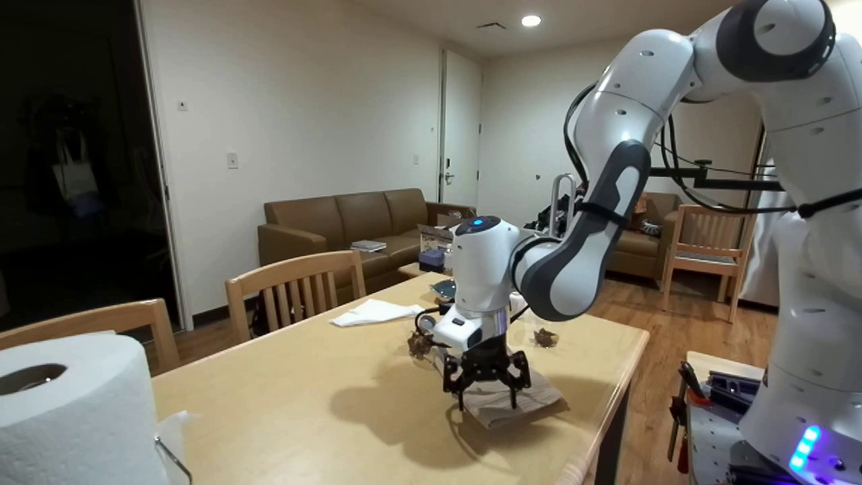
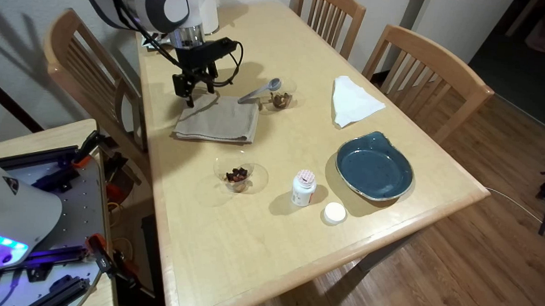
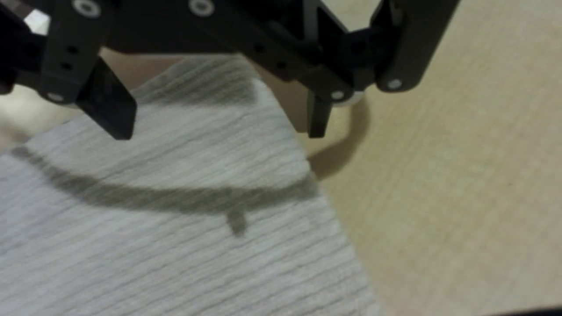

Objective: Move the spoon from the white towel to the table then use the towel to wipe the table

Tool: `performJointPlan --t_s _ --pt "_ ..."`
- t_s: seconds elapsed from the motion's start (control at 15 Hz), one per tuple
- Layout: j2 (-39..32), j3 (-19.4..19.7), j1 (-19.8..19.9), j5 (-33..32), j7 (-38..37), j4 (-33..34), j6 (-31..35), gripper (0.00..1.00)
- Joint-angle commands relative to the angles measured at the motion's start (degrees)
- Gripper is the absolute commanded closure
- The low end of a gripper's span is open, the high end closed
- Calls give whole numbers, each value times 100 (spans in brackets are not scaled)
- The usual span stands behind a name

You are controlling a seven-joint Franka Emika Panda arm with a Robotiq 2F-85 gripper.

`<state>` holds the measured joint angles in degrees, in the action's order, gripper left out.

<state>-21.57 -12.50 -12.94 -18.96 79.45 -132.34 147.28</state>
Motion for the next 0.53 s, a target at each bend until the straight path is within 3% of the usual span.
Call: performJointPlan --t_s 0.0,0.27,0.47 --pt "99 -63 95 -48 -44 -131 2 0" --pt "282 -51 123 -43 -42 -345 76 0" --pt "149 -47 25 -72 -199 -142 40 0"
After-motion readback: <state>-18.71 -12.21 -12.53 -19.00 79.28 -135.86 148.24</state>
